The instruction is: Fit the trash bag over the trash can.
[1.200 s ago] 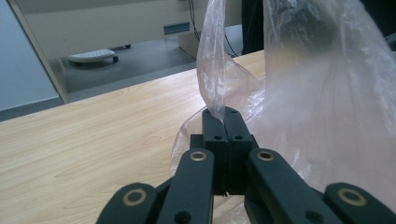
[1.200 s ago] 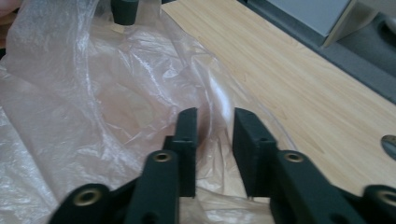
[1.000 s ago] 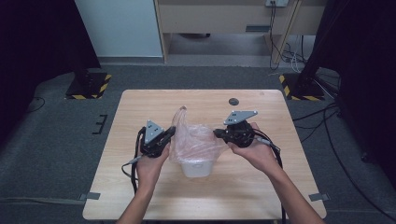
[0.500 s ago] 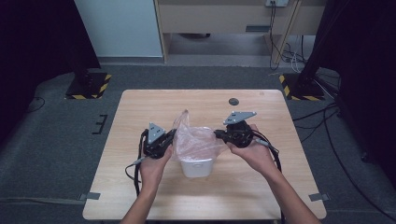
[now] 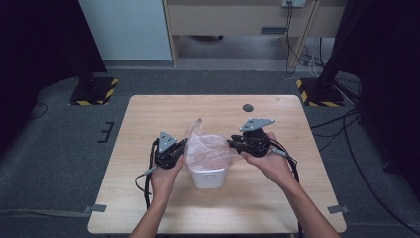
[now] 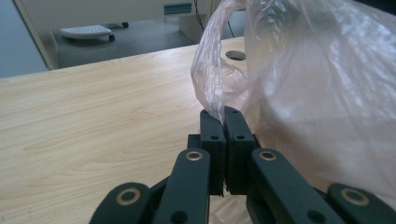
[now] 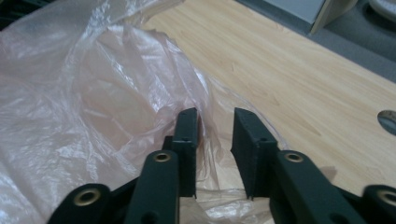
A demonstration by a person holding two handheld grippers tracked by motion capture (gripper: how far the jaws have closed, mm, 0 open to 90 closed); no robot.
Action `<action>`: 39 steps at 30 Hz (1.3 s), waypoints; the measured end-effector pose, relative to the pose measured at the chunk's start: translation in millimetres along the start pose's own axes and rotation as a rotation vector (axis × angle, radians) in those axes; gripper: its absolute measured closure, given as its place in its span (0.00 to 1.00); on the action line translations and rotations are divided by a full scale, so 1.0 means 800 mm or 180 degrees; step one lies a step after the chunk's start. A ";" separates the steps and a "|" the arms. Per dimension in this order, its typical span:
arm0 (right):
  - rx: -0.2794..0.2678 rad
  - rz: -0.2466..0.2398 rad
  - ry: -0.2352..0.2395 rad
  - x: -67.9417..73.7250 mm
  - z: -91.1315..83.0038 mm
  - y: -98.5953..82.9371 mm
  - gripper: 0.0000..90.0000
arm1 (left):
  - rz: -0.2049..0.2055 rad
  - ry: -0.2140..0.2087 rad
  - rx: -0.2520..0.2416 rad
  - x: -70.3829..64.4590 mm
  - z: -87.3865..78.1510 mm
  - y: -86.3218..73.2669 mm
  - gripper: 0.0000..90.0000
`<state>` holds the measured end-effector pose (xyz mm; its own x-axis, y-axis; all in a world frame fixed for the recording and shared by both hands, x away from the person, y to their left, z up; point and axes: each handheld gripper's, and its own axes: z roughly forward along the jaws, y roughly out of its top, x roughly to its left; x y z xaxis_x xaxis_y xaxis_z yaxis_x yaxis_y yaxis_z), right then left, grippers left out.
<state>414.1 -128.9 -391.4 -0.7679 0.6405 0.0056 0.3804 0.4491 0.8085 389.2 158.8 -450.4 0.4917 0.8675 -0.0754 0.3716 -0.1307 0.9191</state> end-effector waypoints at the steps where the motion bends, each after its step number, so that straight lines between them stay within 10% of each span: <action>1: -0.0027 -0.0001 0.0006 0.000 -0.001 0.000 0.75 | 0.0020 0.0002 0.0000 0.000 -0.001 0.001 0.98; 10: -0.0023 -0.0065 0.0082 0.001 -0.004 0.002 1.00 | 0.0067 0.0025 -0.0033 -0.002 -0.004 0.003 0.99; 39: 0.0284 0.0233 0.0101 -0.008 0.032 -0.022 1.00 | -0.0086 -0.0036 0.0175 0.001 0.023 -0.015 0.99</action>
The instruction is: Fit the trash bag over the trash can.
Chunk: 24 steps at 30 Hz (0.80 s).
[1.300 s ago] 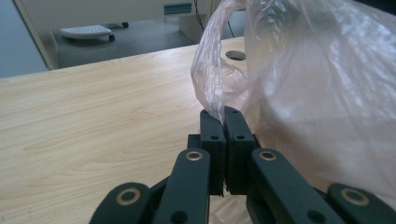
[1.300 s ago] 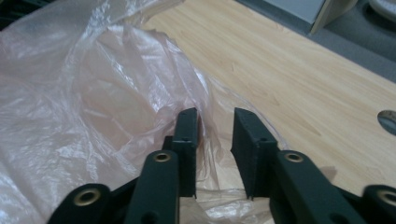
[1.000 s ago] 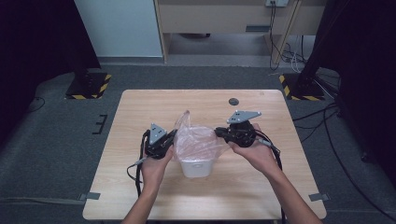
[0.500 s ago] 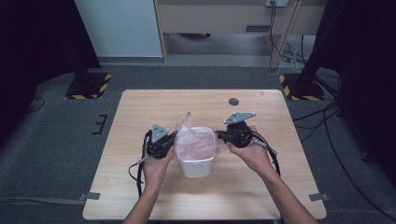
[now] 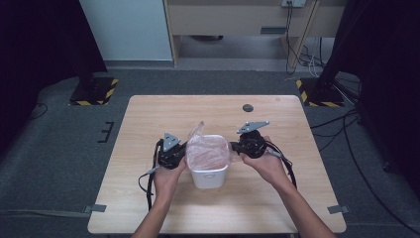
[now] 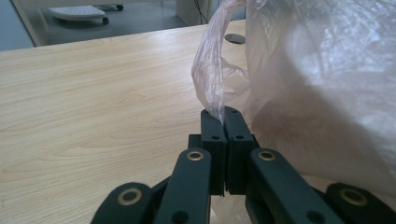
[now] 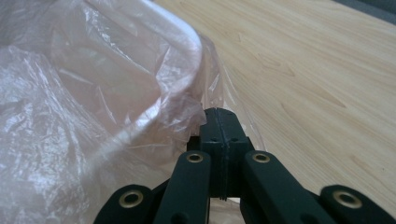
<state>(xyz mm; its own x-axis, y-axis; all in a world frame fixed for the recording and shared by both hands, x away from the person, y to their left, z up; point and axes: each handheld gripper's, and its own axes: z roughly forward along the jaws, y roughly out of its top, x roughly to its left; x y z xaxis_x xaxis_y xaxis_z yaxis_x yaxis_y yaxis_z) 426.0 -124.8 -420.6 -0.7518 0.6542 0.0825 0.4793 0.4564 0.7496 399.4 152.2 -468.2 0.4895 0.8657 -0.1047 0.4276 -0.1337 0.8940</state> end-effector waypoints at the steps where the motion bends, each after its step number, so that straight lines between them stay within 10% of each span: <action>1: 0.0020 0.0021 0.0018 0.000 0.002 -0.001 1.00 | 0.0007 0.0009 0.0003 0.000 0.001 0.000 0.99; 24: -0.0114 0.0290 -0.0192 -0.015 0.014 -0.003 1.00 | -0.0141 0.0110 -0.0021 -0.006 0.045 0.019 0.99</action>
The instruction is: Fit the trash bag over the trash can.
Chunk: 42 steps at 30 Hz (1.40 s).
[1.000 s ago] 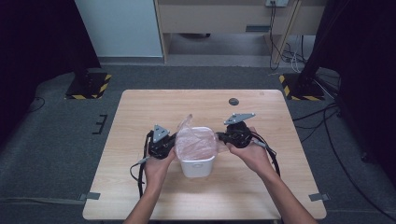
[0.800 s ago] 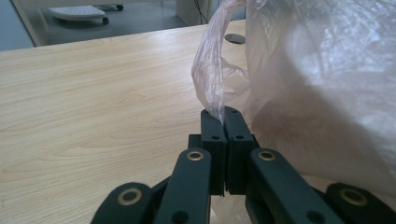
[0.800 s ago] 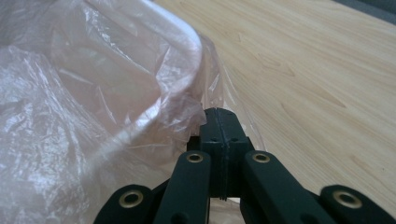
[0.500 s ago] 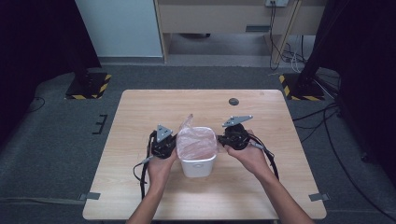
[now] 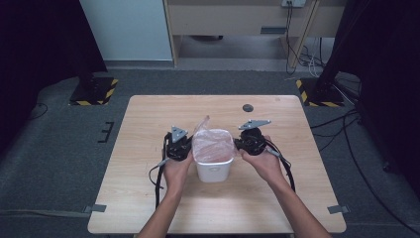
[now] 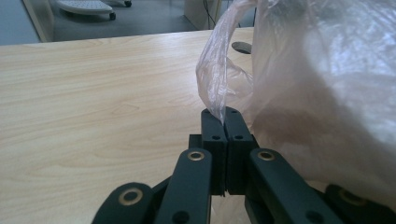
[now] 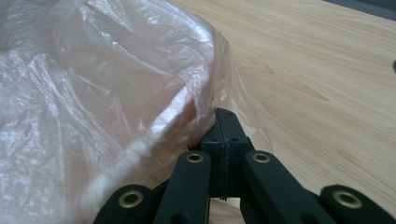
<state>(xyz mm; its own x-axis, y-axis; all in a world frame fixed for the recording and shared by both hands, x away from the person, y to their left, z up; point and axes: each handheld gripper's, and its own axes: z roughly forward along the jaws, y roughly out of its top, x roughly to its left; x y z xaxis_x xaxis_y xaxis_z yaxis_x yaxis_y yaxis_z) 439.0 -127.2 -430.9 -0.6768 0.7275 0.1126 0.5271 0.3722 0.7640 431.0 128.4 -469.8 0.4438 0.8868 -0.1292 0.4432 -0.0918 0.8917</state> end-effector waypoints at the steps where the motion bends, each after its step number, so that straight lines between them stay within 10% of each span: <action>1: -0.0009 0.0063 -0.0038 -0.006 0.000 0.000 1.00 | 0.0095 0.0034 0.0030 -0.002 0.005 0.004 0.98; 24: -0.0019 0.0168 -0.0154 -0.013 0.011 0.002 1.00 | 0.0336 0.0072 0.0254 0.010 0.023 0.016 0.98; 28: -0.0254 0.0197 -0.0260 -0.019 -0.007 0.003 0.81 | 0.0380 0.0143 0.0172 0.014 0.012 0.020 0.81; 42: -0.0745 0.0128 -0.0093 -0.021 -0.060 0.011 0.73 | 0.0342 -0.0010 -0.0153 0.039 -0.033 0.036 0.66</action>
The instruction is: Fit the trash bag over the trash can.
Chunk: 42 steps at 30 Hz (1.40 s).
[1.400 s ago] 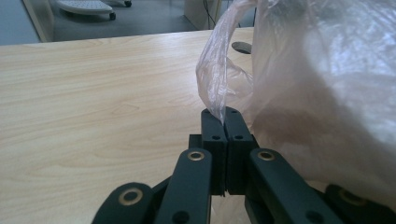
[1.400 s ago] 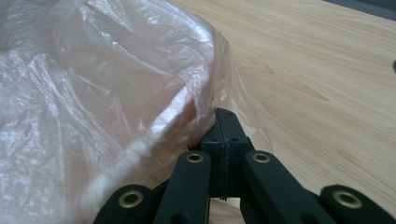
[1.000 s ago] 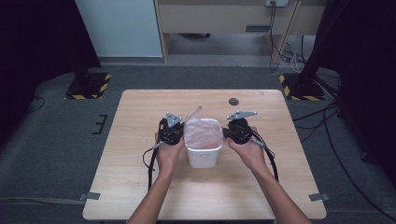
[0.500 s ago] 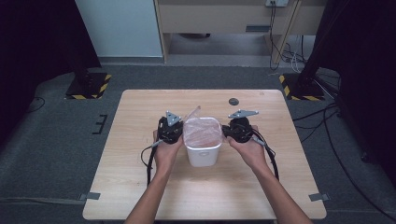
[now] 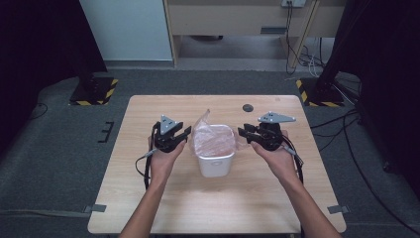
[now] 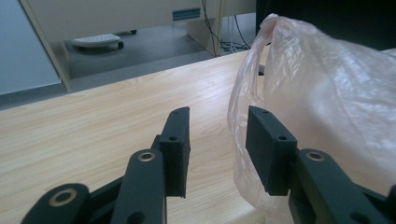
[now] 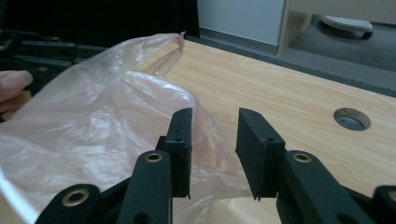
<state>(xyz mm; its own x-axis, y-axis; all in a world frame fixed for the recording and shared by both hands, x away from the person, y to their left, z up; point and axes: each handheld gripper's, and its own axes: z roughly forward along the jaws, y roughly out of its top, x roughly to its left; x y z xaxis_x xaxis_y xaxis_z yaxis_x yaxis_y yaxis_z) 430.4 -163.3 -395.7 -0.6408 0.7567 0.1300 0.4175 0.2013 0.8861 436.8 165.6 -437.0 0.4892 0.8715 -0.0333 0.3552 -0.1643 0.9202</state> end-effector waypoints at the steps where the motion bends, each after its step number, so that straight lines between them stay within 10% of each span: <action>1: -0.0005 -0.0010 0.0048 0.001 -0.003 0.000 0.74 | -0.0002 -0.0019 -0.0010 0.001 -0.001 0.001 0.66; 21: -0.0055 -0.0255 0.0543 0.006 -0.032 -0.019 0.53 | -0.0065 -0.0518 -0.0184 -0.030 -0.028 0.040 0.55; 32: -0.0112 -0.0283 0.0539 -0.007 -0.047 -0.032 0.44 | 0.0008 -0.0492 -0.0037 -0.038 -0.018 0.038 0.55; 42: 0.0178 -0.0309 0.0520 -0.010 -0.032 -0.042 0.53 | 0.0012 -0.0514 -0.0002 -0.041 -0.013 0.038 0.63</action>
<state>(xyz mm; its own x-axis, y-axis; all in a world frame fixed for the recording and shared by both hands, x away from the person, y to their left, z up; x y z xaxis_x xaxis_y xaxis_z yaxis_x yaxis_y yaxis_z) 405.1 -191.7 -415.2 -0.7739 0.6220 0.1195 0.3809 0.3063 0.8724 423.3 136.6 -404.3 0.6123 0.7852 -0.0922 0.3526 -0.1669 0.9208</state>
